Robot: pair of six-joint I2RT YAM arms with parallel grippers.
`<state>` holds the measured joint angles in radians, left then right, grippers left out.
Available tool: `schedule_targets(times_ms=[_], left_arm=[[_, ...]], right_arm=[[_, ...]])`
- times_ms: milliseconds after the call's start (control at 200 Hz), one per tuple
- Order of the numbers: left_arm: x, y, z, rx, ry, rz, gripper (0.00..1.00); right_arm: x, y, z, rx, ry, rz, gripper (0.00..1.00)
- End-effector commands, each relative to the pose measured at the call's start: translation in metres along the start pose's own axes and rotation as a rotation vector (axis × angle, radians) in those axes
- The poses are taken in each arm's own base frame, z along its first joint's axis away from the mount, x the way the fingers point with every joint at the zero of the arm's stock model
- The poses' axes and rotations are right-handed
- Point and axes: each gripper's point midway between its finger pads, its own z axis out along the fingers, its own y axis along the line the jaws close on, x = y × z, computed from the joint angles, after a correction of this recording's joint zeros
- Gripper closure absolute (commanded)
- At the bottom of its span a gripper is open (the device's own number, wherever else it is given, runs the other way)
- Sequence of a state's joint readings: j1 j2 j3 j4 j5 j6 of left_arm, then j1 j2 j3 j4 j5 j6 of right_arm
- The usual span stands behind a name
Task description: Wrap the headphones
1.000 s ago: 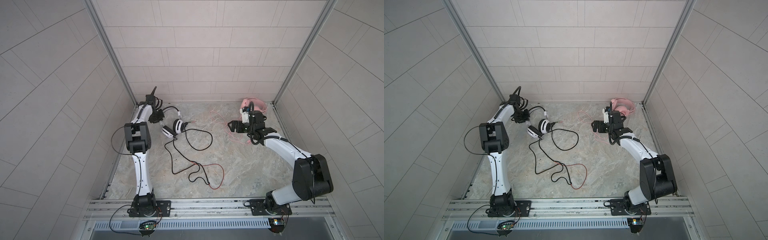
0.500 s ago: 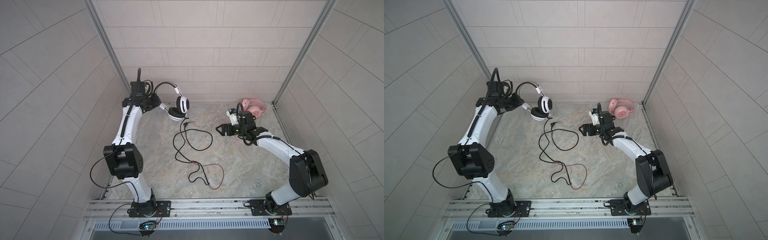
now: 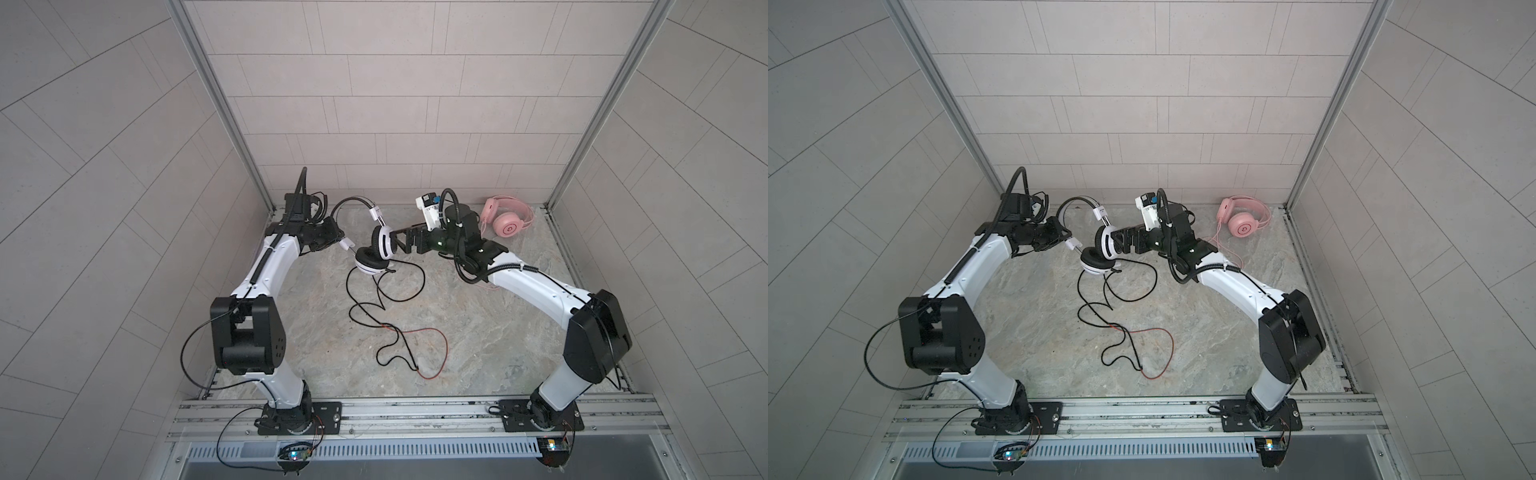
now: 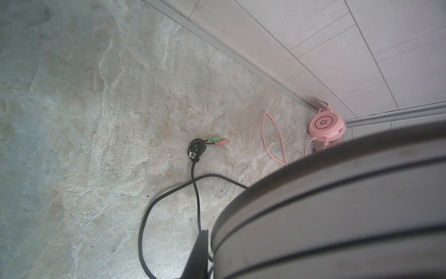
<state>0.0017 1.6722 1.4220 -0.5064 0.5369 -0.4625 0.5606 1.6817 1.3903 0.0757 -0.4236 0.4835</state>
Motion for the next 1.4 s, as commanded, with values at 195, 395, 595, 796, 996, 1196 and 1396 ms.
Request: schedule_targets(times_ms=[195,395,595,796,996,1196,1396], left_arm=[[0.002,-0.017,-0.006,-0.075,-0.027,0.105,1.0],[0.015,-0.024,0.008,-0.058,0.019,0.095,1.0],[0.011,-0.014,0.001,-0.126,-0.017,0.085,1.0],[0.001,-0.007,-0.017,-0.199,-0.082,0.116,1.0],[0.009,-0.027,-0.011,-0.105,-0.08,0.102,1.0],[0.011,-0.031,-0.009,-0.078,-0.085,0.09,1.0],[0.014,-0.034,-0.005,-0.05,-0.061,0.099,0.81]], right_arm=[[0.025,0.007,0.025,0.293,0.108,-0.088,0.01],[0.049,0.001,0.032,0.525,0.185,-0.213,0.01],[0.065,-0.018,0.028,0.642,0.212,-0.271,0.01],[0.091,-0.035,0.038,0.653,0.263,-0.257,0.01],[0.095,-0.015,0.065,0.503,0.211,-0.107,0.01],[0.095,-0.015,0.065,0.478,0.152,-0.061,0.18],[0.068,-0.011,0.042,0.508,0.157,-0.188,0.44]])
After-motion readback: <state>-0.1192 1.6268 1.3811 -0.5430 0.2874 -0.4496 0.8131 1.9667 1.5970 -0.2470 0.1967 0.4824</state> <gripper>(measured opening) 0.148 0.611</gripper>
